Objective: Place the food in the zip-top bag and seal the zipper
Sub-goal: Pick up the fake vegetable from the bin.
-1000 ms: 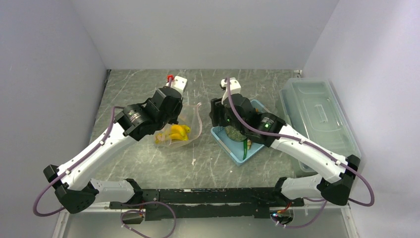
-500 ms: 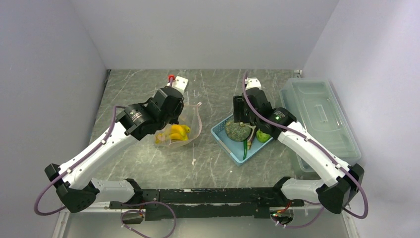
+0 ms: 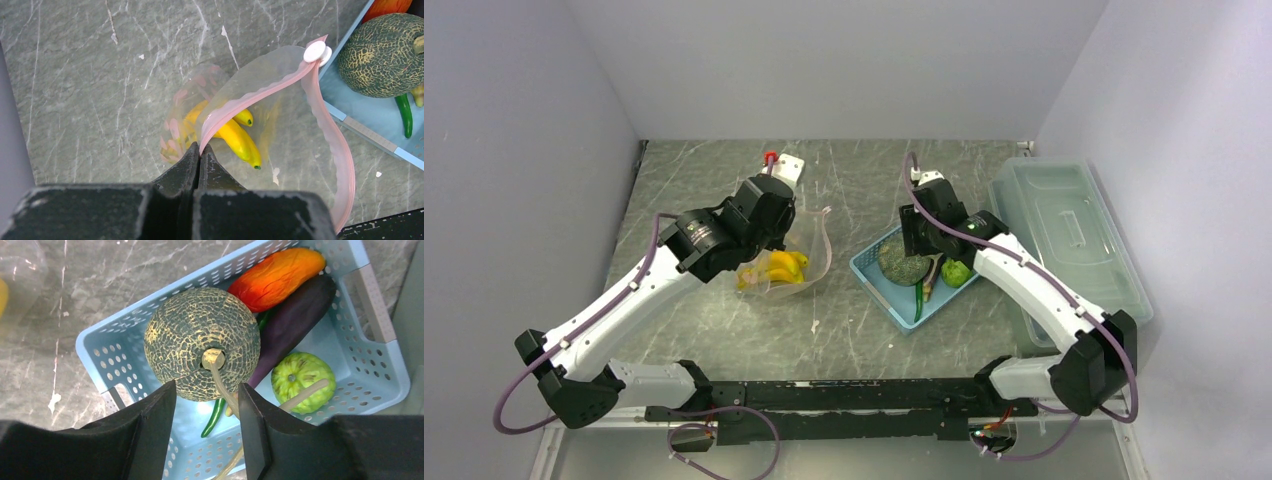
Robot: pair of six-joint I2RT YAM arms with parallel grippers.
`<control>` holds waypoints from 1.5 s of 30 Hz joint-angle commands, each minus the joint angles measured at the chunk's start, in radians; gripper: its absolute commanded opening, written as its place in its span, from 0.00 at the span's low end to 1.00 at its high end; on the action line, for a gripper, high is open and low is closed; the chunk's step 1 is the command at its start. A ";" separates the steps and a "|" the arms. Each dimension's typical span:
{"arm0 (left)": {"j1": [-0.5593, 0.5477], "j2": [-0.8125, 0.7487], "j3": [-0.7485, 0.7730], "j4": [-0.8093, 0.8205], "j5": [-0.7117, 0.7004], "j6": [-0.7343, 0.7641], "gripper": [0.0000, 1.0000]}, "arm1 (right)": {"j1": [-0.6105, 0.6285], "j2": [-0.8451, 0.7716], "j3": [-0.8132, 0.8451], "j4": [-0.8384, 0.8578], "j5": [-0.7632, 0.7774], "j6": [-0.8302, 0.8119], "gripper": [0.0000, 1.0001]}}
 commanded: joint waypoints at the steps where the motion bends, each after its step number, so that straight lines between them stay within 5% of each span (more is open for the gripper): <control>1: 0.000 -0.001 0.033 0.001 -0.022 -0.007 0.00 | -0.015 0.014 -0.015 0.027 -0.046 -0.023 0.51; 20: 0.000 0.002 0.034 -0.003 -0.025 -0.011 0.00 | -0.066 0.064 -0.065 0.086 -0.103 -0.037 0.36; 30: 0.000 -0.002 0.037 -0.010 -0.030 -0.013 0.00 | -0.071 0.095 -0.062 0.103 -0.121 -0.040 0.19; 35: 0.001 -0.008 0.032 -0.011 -0.030 -0.017 0.00 | -0.071 0.093 -0.059 0.102 -0.123 -0.038 0.00; 45: 0.001 -0.013 0.028 -0.009 -0.028 -0.019 0.00 | -0.070 -0.021 0.009 0.044 -0.122 -0.029 0.00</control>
